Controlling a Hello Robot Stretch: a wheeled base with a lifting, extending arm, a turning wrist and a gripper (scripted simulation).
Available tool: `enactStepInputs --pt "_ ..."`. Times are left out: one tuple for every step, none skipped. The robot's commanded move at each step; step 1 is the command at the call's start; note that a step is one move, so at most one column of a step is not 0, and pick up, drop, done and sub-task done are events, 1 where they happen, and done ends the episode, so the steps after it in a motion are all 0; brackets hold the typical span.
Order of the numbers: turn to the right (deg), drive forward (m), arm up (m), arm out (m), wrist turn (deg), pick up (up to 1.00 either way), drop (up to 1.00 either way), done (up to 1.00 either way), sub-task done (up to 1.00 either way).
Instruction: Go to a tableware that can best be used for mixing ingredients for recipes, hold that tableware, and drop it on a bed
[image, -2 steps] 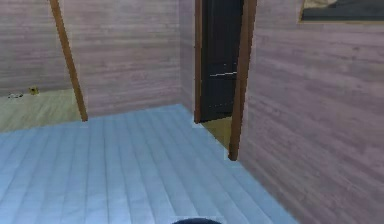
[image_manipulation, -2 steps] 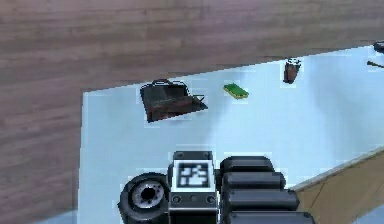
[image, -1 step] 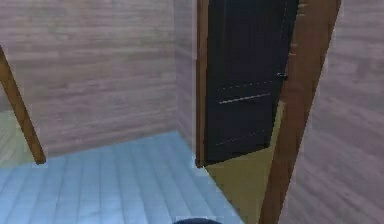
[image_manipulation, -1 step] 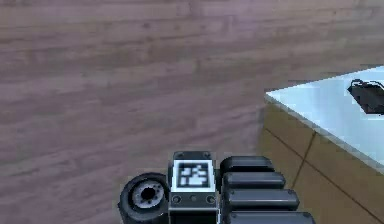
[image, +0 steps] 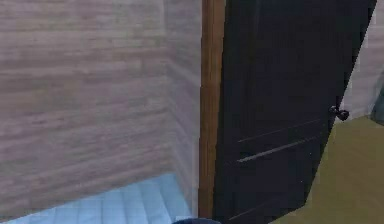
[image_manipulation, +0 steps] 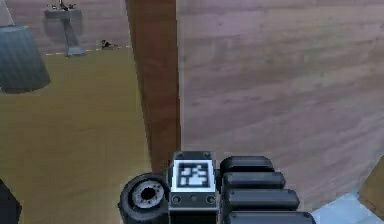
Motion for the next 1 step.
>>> enactStepInputs --pt "24.0 0.00 0.00 0.00 0.0 0.00 0.00 0.00 0.00"
